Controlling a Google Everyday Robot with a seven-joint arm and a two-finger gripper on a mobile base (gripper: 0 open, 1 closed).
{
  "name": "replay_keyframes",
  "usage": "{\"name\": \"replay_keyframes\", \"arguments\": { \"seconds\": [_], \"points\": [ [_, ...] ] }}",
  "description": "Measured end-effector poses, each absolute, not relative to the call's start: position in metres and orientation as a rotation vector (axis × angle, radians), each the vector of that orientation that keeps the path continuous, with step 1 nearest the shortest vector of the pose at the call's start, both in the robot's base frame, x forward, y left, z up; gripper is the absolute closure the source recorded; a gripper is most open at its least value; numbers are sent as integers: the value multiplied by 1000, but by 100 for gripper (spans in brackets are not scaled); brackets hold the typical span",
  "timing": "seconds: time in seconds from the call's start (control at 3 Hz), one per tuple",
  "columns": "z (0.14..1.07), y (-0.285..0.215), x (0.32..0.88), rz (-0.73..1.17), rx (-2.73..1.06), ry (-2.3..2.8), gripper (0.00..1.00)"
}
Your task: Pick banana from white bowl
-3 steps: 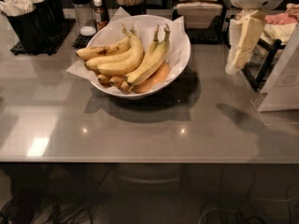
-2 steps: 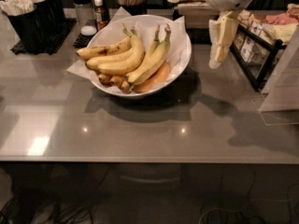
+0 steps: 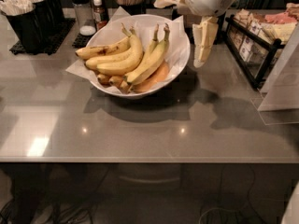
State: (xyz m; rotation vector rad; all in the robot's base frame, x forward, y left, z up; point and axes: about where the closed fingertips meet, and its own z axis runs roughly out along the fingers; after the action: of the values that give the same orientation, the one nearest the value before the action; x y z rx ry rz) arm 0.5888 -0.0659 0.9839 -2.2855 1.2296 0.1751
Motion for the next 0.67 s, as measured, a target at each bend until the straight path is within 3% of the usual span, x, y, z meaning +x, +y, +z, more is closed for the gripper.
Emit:
{"name": "replay_keyframes", "arguments": {
  "seconds": [0.33, 0.67],
  "points": [
    [984, -66, 589, 175, -2285, 1230, 18],
    [984, -66, 589, 175, -2285, 1230, 23]
  ]
}}
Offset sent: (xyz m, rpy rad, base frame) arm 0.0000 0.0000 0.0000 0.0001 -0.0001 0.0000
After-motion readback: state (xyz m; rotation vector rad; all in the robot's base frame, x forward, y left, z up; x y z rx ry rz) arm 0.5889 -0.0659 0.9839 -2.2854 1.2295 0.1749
